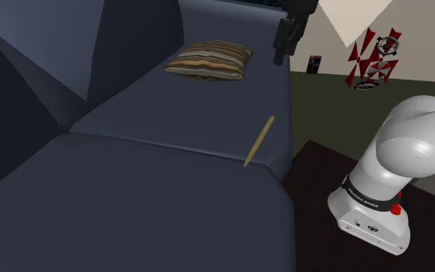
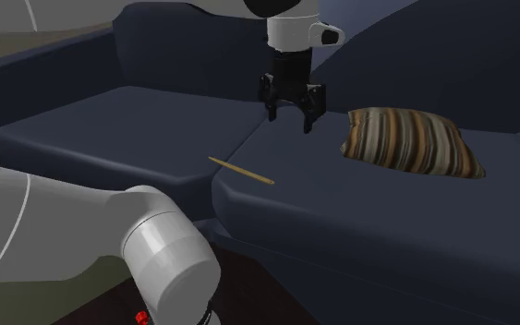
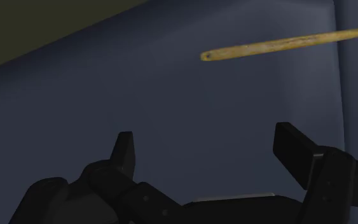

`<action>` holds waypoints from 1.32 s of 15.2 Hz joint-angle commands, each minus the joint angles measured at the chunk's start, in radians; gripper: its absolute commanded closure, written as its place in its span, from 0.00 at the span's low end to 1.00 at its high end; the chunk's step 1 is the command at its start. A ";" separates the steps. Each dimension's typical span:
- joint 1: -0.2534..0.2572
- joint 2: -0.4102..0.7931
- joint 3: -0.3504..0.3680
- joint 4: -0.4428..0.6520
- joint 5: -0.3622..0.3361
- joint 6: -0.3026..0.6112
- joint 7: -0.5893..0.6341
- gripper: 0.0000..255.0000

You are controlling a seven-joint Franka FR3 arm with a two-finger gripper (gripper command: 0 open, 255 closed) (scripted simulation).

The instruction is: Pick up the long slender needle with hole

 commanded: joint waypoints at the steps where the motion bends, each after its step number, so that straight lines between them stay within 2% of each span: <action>1: 0.000 0.000 0.000 0.000 0.000 0.000 0.000 0.00; 4: -0.071 -0.061 0.106 -0.086 0.063 0.001 0.292 0.00; 8: -0.155 -0.108 0.263 -0.163 0.179 -0.001 0.684 0.00; 15: -0.307 -0.077 0.562 -0.194 0.425 0.036 1.370 0.00; 16: -0.327 -0.066 0.595 -0.191 0.451 0.044 1.441 0.00; 20: -0.323 -0.058 0.622 -0.235 0.473 0.098 1.435 0.00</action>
